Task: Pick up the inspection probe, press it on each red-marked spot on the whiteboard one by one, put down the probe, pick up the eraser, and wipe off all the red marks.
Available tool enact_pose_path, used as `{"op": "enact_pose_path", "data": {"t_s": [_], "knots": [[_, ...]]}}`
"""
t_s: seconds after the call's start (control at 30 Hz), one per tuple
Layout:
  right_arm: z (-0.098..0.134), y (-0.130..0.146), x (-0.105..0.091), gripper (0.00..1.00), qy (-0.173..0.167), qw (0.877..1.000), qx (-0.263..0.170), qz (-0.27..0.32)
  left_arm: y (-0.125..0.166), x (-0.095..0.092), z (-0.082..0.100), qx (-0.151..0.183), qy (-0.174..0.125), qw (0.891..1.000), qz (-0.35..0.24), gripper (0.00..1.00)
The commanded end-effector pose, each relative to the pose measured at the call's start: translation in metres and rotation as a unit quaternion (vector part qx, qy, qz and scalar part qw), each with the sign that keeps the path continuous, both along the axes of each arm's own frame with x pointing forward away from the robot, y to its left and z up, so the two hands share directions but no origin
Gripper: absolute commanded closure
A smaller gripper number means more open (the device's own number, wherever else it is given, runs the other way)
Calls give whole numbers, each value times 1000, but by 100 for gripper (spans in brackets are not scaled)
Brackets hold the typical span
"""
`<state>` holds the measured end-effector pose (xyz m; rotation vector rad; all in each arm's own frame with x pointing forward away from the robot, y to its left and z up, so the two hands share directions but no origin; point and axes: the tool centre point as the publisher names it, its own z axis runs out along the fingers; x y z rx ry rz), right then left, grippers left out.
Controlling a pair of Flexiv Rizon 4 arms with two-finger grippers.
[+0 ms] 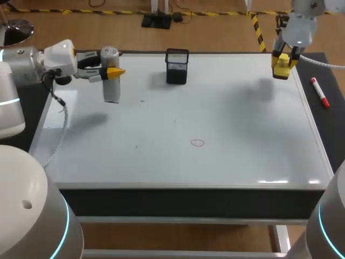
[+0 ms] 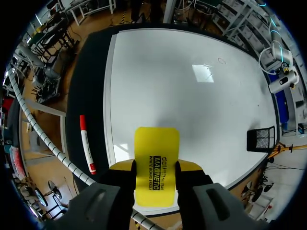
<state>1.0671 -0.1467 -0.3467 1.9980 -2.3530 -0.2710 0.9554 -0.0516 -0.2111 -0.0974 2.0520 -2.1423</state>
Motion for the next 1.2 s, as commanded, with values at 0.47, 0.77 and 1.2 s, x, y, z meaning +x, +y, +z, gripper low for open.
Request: {"op": "enact_pose_path", "data": {"t_s": [0.47,0.77,1.2], "knots": [[1,-1,0,100,0,1000,-1,2,-141,-49,-4,-19,-21,987,-157,100],[1,-1,0,100,0,1000,-1,2,-213,-75,-20,-53,11,974,-219,100],[1,-1,0,100,0,1000,-1,2,-254,-115,-38,-64,45,963,-258,100]]}}
